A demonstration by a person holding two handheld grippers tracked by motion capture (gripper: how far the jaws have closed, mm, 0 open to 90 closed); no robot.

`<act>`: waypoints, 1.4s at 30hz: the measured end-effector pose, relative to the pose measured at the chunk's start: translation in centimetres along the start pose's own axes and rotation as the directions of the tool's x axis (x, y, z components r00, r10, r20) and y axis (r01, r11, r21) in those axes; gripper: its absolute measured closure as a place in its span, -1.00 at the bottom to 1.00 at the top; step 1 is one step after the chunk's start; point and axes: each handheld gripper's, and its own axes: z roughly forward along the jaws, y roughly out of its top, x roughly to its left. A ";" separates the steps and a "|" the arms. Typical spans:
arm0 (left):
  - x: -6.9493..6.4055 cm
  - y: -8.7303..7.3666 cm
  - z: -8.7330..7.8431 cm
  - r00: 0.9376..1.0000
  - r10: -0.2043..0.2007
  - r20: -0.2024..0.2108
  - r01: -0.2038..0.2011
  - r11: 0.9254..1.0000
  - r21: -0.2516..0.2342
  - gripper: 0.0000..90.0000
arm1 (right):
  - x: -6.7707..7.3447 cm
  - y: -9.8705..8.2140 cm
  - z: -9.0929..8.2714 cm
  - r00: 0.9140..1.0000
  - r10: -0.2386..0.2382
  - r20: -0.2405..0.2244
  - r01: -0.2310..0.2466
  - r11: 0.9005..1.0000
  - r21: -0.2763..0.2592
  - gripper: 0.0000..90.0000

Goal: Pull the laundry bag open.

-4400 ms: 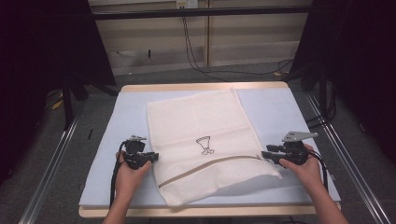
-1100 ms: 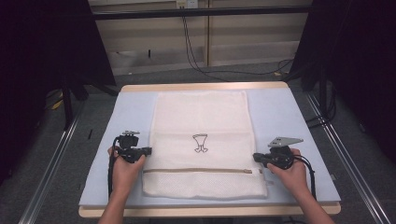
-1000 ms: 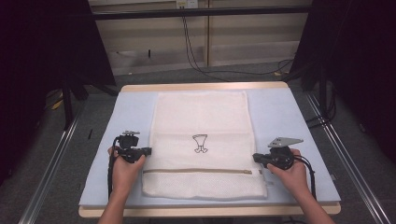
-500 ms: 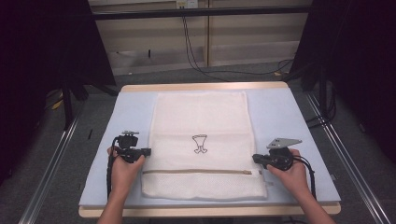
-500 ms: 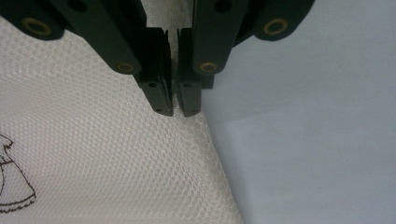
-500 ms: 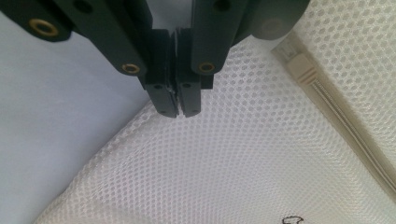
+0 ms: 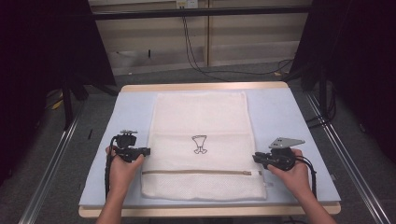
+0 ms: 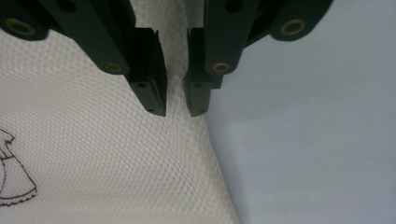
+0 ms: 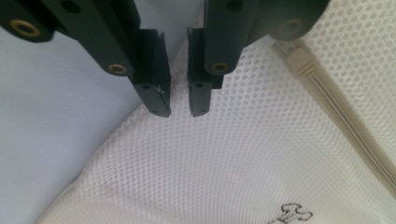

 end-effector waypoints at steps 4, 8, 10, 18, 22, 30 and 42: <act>-0.6 0.3 -0.6 1.000 0.009 0.020 -0.008 1.000 -0.027 0.53 | 0.0 0.0 -0.7 1.000 -0.024 0.007 0.025 0.999 -0.029 0.66; -1.8 0.6 -0.9 0.999 0.025 0.048 -0.023 0.999 -0.041 0.49 | 0.3 -0.3 -1.3 0.997 -0.074 0.004 0.074 0.997 -0.038 0.88; -2.4 0.8 -0.9 0.998 0.045 0.053 -0.043 0.998 -0.040 0.50 | 0.4 -0.5 -1.7 0.996 -0.084 -0.015 0.084 0.996 -0.042 0.96; -4.9 1.1 -0.7 0.989 0.104 0.109 -0.099 0.994 -0.047 0.34 | 1.1 -1.3 -2.4 0.993 -0.114 -0.025 0.113 0.992 -0.048 1.00; -6.2 1.4 -0.7 0.980 0.122 0.156 -0.115 0.992 -0.058 0.20 | 1.6 -1.6 -2.5 0.992 -0.120 -0.037 0.119 0.992 -0.045 1.00; -9.2 1.3 0.5 0.949 0.179 0.261 -0.172 0.984 -0.049 -0.14 | 1.9 -1.9 -2.5 0.994 -0.095 -0.050 0.092 0.994 -0.050 1.00; -13.3 1.5 2.1 0.912 0.204 0.356 -0.204 0.978 -0.039 -0.37 | 2.2 -2.0 -2.5 0.993 -0.095 -0.067 0.091 0.995 -0.051 1.00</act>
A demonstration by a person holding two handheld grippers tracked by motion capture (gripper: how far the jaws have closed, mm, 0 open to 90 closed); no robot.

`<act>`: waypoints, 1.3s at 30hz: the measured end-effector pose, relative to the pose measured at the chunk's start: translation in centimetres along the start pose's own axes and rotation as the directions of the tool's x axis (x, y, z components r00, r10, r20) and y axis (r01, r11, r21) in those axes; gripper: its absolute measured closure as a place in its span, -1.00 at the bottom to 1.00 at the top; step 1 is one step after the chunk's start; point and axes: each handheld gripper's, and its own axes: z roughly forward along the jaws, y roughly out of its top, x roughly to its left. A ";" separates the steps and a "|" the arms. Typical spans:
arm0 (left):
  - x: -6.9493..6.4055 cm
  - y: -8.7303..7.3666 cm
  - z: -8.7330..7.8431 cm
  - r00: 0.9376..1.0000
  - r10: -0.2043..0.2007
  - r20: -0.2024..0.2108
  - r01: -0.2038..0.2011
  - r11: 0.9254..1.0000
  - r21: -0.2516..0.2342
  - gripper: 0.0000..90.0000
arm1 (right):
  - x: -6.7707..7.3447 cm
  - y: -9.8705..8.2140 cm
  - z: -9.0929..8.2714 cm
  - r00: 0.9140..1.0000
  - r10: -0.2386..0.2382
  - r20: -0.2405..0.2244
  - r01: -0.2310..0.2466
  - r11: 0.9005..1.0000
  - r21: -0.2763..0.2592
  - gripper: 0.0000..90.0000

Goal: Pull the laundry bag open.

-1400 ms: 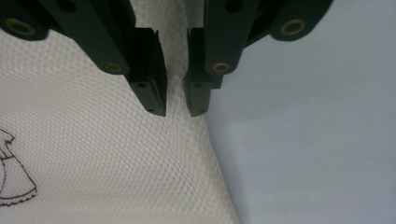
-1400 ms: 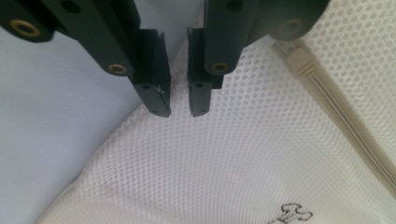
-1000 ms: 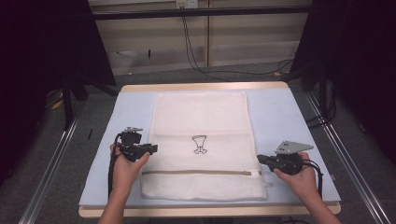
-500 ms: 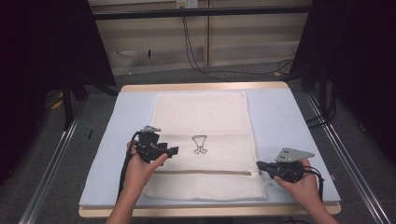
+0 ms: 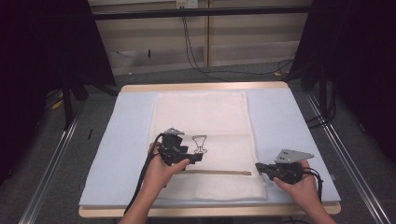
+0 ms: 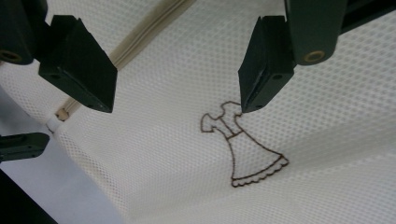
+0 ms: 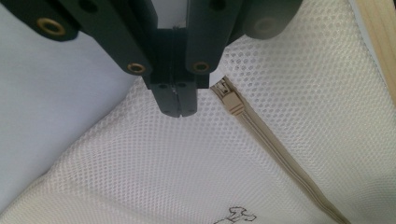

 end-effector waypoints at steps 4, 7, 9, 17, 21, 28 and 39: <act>-1.0 0.3 0.7 0.999 -0.010 0.044 0.009 1.000 0.020 -0.33 | 0.4 0.0 0.3 1.000 -0.010 -0.017 0.010 1.000 0.013 1.00; -1.6 0.4 1.2 0.996 -0.031 0.079 0.028 0.999 0.031 -0.29 | 0.5 -0.1 0.5 1.000 -0.011 -0.022 0.011 1.000 0.019 1.00; -2.0 0.6 1.5 0.995 -0.033 0.091 0.030 0.999 0.036 -0.28 | 0.6 -0.1 0.6 1.000 -0.011 -0.025 0.012 1.000 0.027 1.00; -3.3 1.1 2.7 0.981 -0.073 0.181 0.062 0.996 0.064 -0.14 | 0.6 -0.4 0.8 1.000 -0.016 -0.020 0.017 0.999 0.047 1.00; -3.8 1.2 3.6 0.972 -0.098 0.211 0.080 0.993 0.090 -0.08 | 0.6 -0.5 0.8 1.000 -0.011 -0.022 0.012 0.999 0.053 1.00; -4.7 1.1 5.1 0.971 -0.126 0.205 0.101 0.987 0.128 0.07 | 0.7 -0.7 1.1 1.000 -0.014 -0.017 0.016 0.997 0.073 1.00; -6.2 1.0 7.4 0.958 -0.149 0.246 0.101 0.975 0.197 0.24 | 0.8 -0.8 1.2 0.999 -0.030 -0.013 0.030 0.997 0.072 1.00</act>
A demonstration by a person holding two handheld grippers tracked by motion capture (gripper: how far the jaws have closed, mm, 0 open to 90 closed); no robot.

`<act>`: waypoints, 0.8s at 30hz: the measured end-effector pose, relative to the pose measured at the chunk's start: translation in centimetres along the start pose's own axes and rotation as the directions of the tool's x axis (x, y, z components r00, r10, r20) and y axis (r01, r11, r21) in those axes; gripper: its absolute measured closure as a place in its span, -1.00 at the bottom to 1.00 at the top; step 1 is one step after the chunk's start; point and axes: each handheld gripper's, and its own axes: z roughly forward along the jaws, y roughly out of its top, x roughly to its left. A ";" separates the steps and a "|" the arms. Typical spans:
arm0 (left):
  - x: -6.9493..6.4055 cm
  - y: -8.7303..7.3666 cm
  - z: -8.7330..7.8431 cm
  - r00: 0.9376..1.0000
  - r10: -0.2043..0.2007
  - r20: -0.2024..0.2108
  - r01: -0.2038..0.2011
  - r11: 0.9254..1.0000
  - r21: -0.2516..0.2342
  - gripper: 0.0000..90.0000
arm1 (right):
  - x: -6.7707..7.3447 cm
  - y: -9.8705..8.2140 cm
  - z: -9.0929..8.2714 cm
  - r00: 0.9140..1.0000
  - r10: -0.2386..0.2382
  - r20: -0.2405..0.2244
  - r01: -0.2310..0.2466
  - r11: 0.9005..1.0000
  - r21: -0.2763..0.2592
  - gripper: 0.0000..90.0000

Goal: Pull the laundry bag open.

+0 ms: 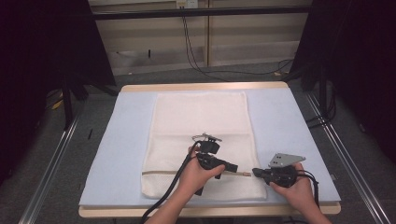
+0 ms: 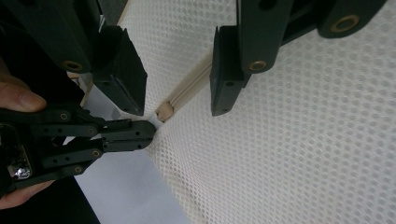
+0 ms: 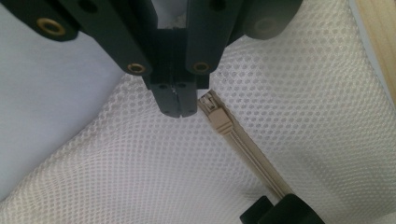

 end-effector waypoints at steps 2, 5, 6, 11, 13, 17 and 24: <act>-0.2 0.0 0.3 1.000 -0.005 -0.005 0.005 1.000 -0.005 0.26 | 0.0 0.0 0.0 1.000 0.002 0.002 -0.002 1.000 -0.001 1.00; -0.4 0.2 0.8 1.000 0.001 0.005 -0.001 1.000 0.016 0.26 | 0.0 -0.1 0.0 1.000 0.001 0.003 -0.001 1.000 -0.003 1.00; -0.4 0.2 1.0 1.000 -0.008 0.008 0.008 1.000 0.009 0.26 | 0.0 -0.1 0.0 1.000 0.000 0.003 0.000 1.000 -0.004 1.00; -0.6 0.2 1.8 1.000 -0.029 0.012 0.029 0.999 0.026 0.31 | 0.0 -0.1 0.0 1.000 0.000 0.002 0.000 1.000 -0.006 1.00; -0.5 0.3 1.9 1.000 -0.019 0.018 0.018 0.999 0.036 0.32 | 0.0 -0.1 0.0 1.000 0.002 0.002 -0.002 1.000 -0.006 1.00; -0.6 0.3 1.9 0.999 -0.030 0.027 0.029 0.999 0.045 0.34 | 0.0 -0.2 0.0 1.000 0.005 -0.004 -0.005 1.000 -0.010 1.00; -0.8 0.3 2.3 0.998 -0.041 0.041 0.039 0.998 0.052 0.39 | 0.0 -0.2 0.0 1.000 0.009 -0.003 -0.009 1.000 -0.011 1.00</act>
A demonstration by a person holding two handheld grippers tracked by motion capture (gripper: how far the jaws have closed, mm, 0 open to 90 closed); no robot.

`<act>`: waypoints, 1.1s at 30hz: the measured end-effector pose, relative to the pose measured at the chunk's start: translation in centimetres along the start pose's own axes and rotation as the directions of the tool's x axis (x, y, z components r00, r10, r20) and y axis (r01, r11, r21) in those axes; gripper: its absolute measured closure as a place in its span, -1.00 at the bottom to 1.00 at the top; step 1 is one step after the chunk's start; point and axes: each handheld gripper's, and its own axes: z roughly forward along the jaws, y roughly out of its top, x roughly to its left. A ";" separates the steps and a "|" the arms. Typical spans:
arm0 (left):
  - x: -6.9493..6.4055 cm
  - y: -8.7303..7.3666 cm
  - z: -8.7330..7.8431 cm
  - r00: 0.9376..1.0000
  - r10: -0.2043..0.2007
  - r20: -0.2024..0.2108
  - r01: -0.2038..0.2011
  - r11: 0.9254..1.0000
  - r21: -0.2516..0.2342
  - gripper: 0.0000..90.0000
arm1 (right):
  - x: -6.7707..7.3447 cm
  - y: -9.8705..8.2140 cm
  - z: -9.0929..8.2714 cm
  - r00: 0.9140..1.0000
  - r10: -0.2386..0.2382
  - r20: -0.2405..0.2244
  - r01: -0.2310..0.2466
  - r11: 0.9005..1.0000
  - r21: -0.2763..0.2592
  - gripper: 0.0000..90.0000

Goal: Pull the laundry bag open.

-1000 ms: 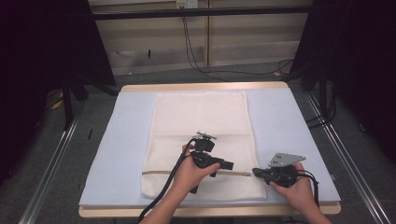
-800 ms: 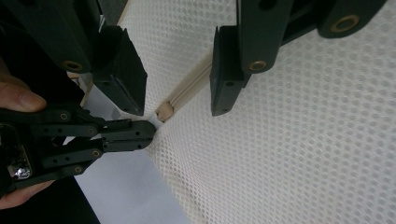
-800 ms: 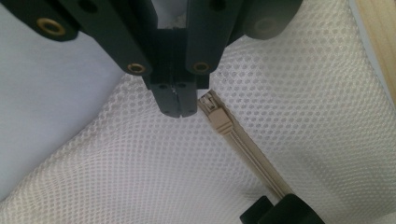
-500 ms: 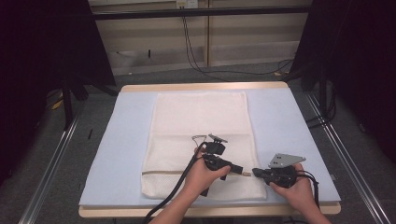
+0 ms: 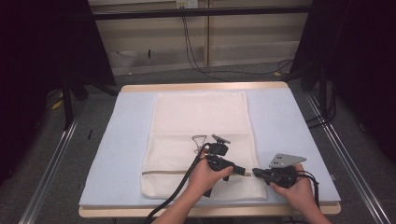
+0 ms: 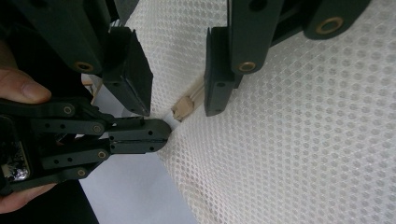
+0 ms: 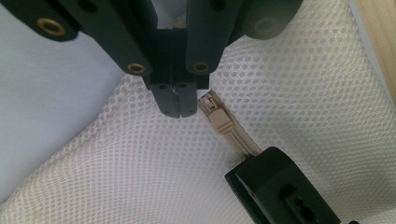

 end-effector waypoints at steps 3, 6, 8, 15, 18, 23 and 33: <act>-0.1 0.1 0.4 1.000 -0.018 -0.002 0.018 1.000 -0.011 0.40 | 0.1 -0.1 0.0 1.000 0.004 0.001 -0.004 1.000 -0.005 1.00; -0.2 0.2 0.6 0.999 -0.035 -0.006 0.035 0.999 -0.006 0.42 | 0.0 -0.1 0.0 1.000 0.006 -0.001 -0.006 1.000 -0.003 1.00; -0.1 0.3 0.7 0.999 -0.044 -0.003 0.044 0.999 -0.007 0.43 | 0.0 -0.1 0.0 1.000 0.004 0.000 -0.004 1.000 -0.006 1.00; 0.2 0.4 1.2 0.999 -0.048 -0.013 0.049 0.999 0.024 0.47 | 0.0 -0.1 0.0 1.000 0.005 -0.001 -0.005 1.000 -0.004 1.00; 0.1 0.4 1.7 0.997 -0.077 -0.003 0.077 0.997 0.018 0.50 | 0.0 -0.1 0.0 1.000 0.005 0.002 -0.005 1.000 -0.005 1.00; 0.0 0.4 2.3 0.993 -0.119 -0.021 0.119 0.993 0.011 0.59 | 0.0 -0.1 0.0 1.000 0.006 -0.001 -0.006 1.000 -0.005 1.00; -0.2 0.3 3.2 0.992 -0.126 -0.011 0.126 0.992 0.005 0.72 | 0.1 -0.1 0.0 1.000 0.005 0.003 -0.005 1.000 -0.006 1.00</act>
